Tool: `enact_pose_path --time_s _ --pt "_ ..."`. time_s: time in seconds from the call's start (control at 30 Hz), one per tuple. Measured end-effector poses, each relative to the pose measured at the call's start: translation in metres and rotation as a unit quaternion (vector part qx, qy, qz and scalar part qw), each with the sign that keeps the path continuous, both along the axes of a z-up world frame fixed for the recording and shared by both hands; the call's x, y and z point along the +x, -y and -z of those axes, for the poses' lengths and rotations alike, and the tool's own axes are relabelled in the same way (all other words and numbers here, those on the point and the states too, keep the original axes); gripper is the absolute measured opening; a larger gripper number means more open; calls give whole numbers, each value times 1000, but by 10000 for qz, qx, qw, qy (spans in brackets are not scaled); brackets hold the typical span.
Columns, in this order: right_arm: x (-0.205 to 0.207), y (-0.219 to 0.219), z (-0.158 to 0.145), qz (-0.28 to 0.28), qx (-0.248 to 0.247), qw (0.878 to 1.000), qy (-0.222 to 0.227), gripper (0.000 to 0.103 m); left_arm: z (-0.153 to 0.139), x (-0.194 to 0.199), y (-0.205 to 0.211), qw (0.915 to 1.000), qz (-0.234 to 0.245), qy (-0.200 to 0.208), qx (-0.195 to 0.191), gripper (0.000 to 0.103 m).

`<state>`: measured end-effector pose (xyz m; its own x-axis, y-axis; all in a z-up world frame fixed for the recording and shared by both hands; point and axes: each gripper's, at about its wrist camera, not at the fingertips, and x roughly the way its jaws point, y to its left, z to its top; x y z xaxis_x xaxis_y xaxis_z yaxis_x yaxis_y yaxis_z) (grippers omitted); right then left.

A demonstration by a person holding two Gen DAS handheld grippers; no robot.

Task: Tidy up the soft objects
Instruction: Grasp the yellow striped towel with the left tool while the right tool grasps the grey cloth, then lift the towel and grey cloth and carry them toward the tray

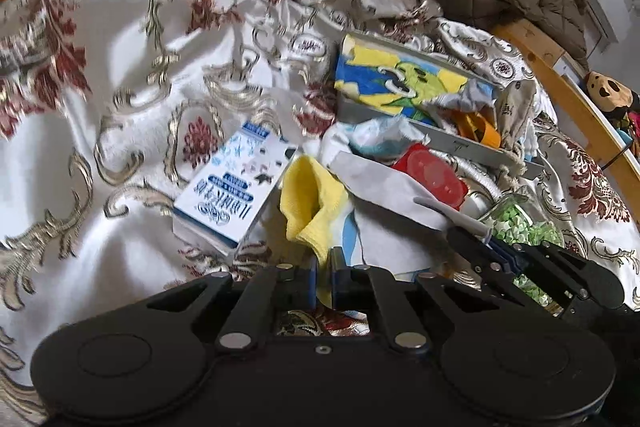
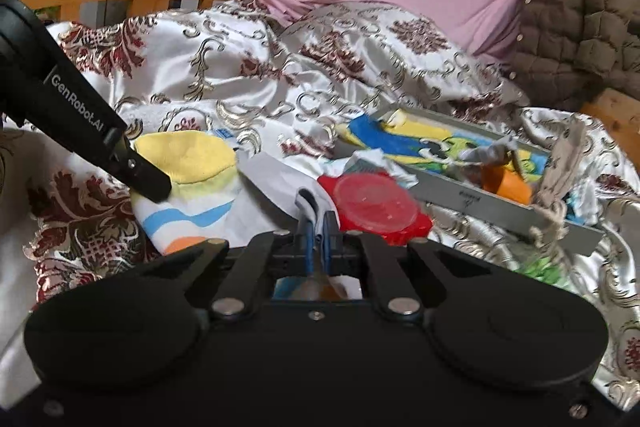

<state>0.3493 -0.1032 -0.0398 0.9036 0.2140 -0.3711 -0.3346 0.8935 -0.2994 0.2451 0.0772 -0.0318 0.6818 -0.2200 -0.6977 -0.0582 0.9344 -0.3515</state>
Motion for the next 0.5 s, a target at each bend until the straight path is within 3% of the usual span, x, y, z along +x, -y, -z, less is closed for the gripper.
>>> enact_pose_path --time_s 0.3,0.5 --pt "-22 17 -21 166 28 9994 302 0 -22 -23 3 9995 -20 289 -131 5" --pt "-37 33 -41 237 186 9977 608 0 -42 -45 16 9983 31 546 188 5"
